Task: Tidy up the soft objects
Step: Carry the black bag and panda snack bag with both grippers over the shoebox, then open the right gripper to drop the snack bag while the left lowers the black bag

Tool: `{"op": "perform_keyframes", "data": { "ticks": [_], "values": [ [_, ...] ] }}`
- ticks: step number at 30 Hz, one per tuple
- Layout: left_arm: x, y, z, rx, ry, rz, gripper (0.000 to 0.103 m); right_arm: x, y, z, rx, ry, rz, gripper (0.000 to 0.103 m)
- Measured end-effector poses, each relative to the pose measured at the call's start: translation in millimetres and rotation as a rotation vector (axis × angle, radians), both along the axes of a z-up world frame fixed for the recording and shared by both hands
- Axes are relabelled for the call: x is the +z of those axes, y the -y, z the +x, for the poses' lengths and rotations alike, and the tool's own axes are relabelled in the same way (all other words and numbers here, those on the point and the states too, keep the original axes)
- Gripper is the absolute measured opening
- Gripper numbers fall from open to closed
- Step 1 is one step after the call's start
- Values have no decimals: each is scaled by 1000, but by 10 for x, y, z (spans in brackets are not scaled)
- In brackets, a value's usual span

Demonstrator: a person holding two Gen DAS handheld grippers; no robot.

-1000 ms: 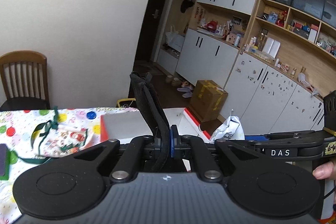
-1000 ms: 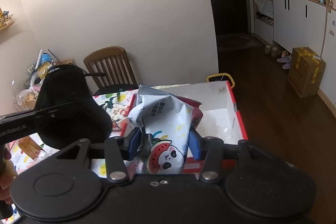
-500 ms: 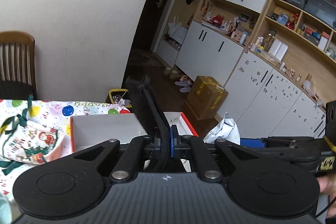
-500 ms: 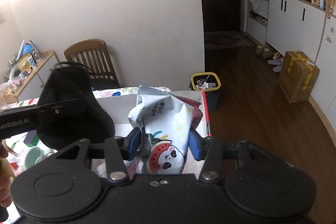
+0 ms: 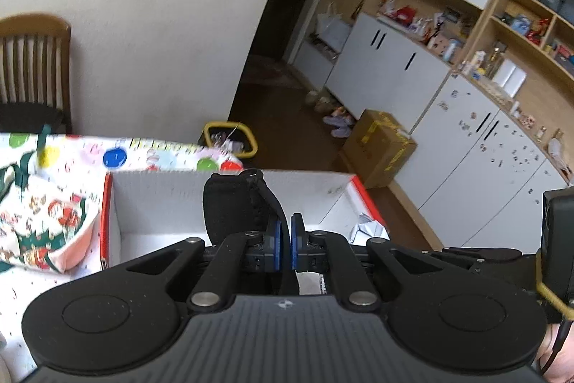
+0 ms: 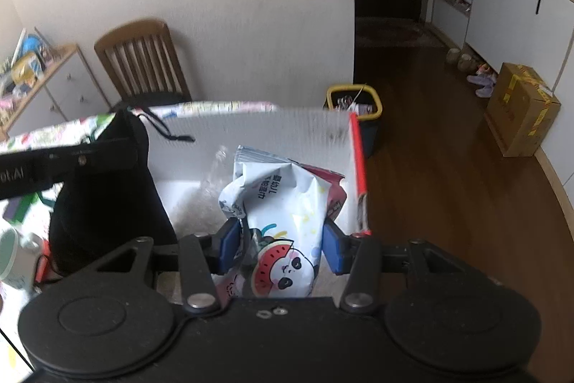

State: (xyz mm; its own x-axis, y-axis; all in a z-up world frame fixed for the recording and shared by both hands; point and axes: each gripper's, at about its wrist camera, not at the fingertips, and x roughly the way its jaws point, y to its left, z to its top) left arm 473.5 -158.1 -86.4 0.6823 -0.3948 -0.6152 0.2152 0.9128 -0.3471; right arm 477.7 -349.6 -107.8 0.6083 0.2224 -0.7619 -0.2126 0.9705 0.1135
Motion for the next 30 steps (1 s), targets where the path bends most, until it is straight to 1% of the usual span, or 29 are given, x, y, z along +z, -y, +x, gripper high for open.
{"op": "perform_keyframes", "data": {
  "ticks": [7,10,16,20,22,25,29,30],
  "values": [
    [-259,-27,102,17,-85,18,5,-212,-193,39,65,-37,-60,48],
    [-340,-19,121,14,-109,35,5,-235,-267,52,90,-17,-115,49],
    [-500,43,150,5,-173,81,5,-266,-374,55,130,-16,-174,49],
    [-591,86,136,-1,-213,124,5,-313,-439,61,154,-35,-185,50],
    [-631,62,117,4,-214,131,5,-328,-449,47,160,-32,-193,50],
    [-630,48,115,1,-223,135,5,-326,-446,28,171,-35,-188,54],
    [-606,30,80,9,-224,142,6,-286,-427,-16,178,-22,-182,66],
    [-592,31,71,8,-221,150,6,-276,-429,-27,180,-18,-184,66]
  ]
}}
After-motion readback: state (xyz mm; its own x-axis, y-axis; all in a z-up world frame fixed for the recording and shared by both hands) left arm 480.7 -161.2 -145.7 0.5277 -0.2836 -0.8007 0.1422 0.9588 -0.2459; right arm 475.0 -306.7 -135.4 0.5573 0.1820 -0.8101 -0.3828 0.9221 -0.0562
